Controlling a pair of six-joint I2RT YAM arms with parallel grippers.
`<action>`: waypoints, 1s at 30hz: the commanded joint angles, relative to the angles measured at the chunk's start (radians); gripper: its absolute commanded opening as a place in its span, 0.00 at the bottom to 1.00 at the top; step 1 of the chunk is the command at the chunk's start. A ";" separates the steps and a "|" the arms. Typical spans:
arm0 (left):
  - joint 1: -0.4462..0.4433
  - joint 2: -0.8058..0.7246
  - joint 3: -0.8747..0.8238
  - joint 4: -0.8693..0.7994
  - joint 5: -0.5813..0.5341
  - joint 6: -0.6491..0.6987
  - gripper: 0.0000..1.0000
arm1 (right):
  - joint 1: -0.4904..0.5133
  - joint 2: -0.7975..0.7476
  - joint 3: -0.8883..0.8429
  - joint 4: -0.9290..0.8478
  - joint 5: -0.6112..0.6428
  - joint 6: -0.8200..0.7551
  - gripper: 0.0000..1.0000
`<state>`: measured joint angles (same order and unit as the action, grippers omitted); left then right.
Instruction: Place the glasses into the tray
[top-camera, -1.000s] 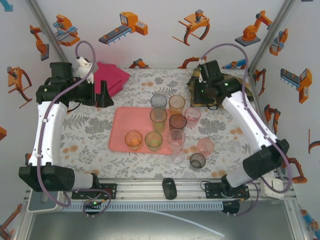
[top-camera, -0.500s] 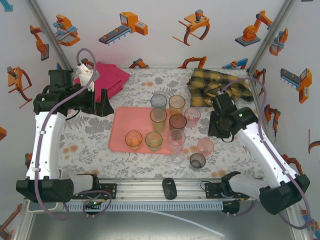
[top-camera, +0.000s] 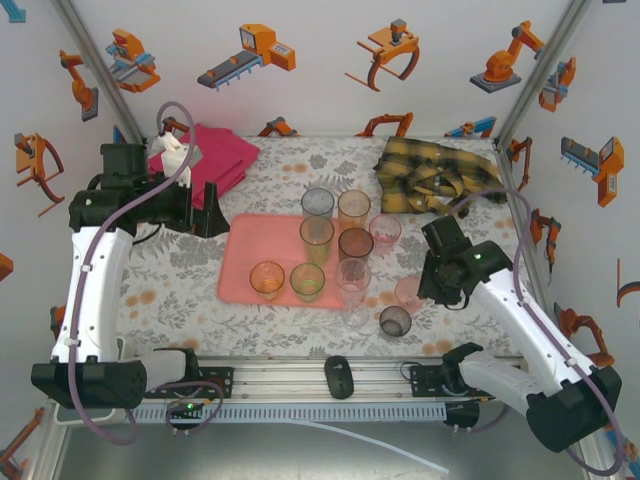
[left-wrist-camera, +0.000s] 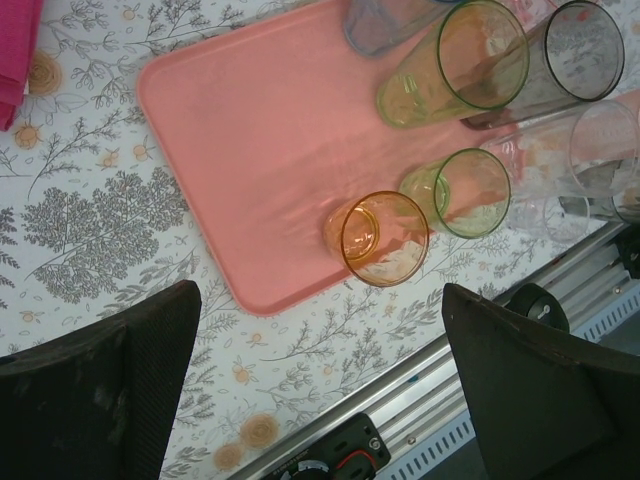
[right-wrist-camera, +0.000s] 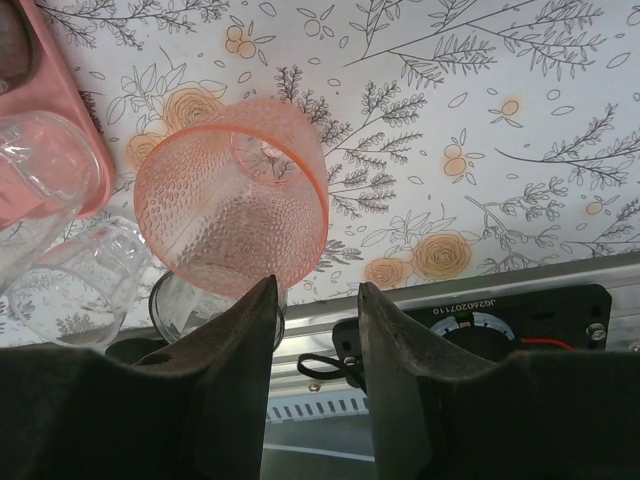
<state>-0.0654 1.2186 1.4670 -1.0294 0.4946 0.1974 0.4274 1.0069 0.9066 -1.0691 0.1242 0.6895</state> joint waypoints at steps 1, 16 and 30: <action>-0.004 -0.023 -0.012 -0.017 0.015 0.004 1.00 | -0.003 0.025 -0.020 0.050 0.007 0.030 0.38; -0.004 -0.041 -0.033 -0.009 0.009 0.002 1.00 | -0.013 0.082 -0.048 0.104 0.061 0.015 0.37; -0.006 -0.039 -0.046 0.002 0.012 -0.003 1.00 | -0.051 0.140 -0.074 0.168 0.049 -0.016 0.29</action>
<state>-0.0654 1.1973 1.4292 -1.0264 0.4938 0.1967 0.3882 1.1355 0.8429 -0.9268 0.1547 0.6853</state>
